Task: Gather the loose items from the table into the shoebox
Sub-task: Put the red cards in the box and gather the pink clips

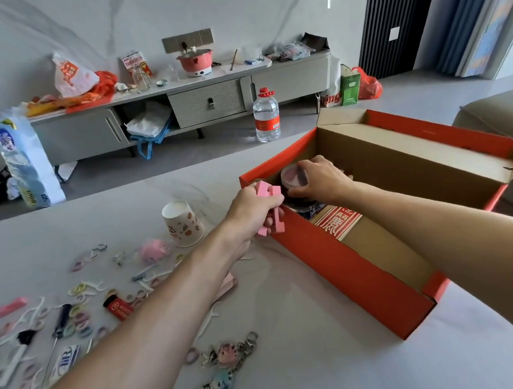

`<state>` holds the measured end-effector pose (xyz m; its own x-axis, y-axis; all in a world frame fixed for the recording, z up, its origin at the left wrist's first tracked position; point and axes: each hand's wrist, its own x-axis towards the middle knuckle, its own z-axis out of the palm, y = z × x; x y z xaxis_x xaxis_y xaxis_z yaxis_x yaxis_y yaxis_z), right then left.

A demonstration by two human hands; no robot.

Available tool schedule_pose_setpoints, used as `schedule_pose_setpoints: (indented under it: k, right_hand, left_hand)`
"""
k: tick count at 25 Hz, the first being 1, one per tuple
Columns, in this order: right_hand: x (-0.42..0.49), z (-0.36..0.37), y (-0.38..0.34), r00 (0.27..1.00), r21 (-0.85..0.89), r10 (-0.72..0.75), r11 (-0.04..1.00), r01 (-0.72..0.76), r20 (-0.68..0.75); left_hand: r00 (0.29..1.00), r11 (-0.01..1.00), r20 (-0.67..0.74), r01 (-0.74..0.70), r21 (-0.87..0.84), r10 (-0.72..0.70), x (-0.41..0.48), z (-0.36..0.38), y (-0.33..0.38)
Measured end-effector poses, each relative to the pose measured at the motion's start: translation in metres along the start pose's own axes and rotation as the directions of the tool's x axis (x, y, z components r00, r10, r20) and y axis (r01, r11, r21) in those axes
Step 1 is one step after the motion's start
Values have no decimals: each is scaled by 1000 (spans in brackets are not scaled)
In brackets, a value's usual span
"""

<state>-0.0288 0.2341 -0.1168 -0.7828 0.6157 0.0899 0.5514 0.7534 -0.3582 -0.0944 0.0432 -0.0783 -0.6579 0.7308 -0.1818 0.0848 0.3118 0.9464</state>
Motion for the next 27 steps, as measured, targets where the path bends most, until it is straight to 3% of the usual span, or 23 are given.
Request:
schedule_pose_setpoints:
  k: [3,6,8,10,12,19,27]
  right_hand:
    - [-16,-18,-11,1000,32,-10,999,10,3]
    - [-59,-46,-28,997,142,-45,988,54,-63]
    - [-107,-63,-38,985,14,-100,995,99,141]
    - [-155,-71,-39,930,-225,-79,960,168,359]
    - [-180,-69,-38,910,-343,-57,915,212,410]
    - [-216,-47,-100,878,-127,-153,964,234,453]
    - [-204,-21,-133,737,-8,-59,996,86,674]
  left_hand:
    - [1000,998,19,-2,-60,3,-8,-3,0]
    - [999,999,-16,-39,31,40,-17,-8,-1]
    - [998,1000,-55,-14,-28,13,-28,-13,0]
    - [994,982,-71,73,-174,-87,-45,-16,0]
    - [982,939,-30,170,-299,-187,-68,-19,-1]
    - [963,847,35,251,-469,-266,-134,-57,-1]
    - [943,746,149,328,-580,-298,-109,-88,-19]
